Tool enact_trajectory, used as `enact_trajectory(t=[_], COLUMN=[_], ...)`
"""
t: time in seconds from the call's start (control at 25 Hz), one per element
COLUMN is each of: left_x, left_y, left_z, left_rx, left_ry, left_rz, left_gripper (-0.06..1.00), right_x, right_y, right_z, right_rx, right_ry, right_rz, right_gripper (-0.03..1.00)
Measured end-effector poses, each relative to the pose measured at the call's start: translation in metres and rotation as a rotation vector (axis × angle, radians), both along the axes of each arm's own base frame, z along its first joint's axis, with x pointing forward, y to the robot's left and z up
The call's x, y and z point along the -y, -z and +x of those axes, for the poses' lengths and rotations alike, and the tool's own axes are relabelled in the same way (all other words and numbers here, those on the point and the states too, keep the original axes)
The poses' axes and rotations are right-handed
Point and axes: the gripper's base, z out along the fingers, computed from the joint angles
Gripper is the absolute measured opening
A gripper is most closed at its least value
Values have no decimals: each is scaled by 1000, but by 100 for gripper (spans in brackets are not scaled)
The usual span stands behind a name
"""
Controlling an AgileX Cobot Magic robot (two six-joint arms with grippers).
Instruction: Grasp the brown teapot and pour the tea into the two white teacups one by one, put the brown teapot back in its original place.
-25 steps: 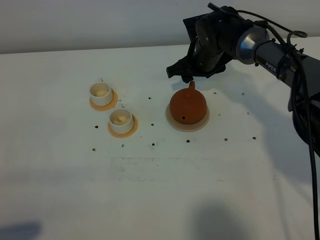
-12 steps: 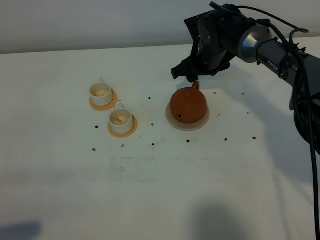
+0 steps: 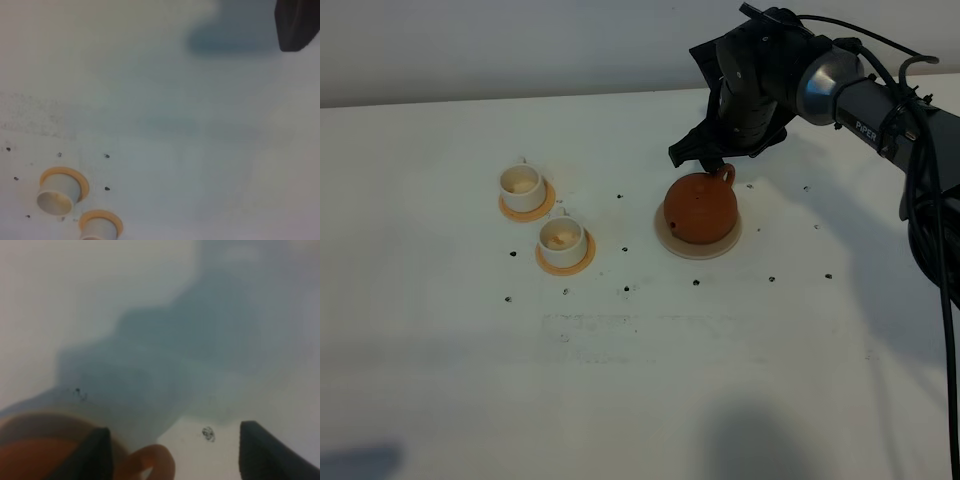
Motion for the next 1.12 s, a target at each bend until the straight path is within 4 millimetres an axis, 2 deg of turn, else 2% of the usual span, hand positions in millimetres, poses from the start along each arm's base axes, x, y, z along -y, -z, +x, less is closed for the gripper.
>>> enact_trajectory(t=[1.12], left_x=[0], left_y=[0], left_z=[0], left_rx=[0], left_ry=[0], left_rz=[-1], left_gripper=[29], right_x=[10], right_y=[-1], right_z=[0], right_rx=[0], right_ry=[-48], right_rz=[-130], right_gripper=[53])
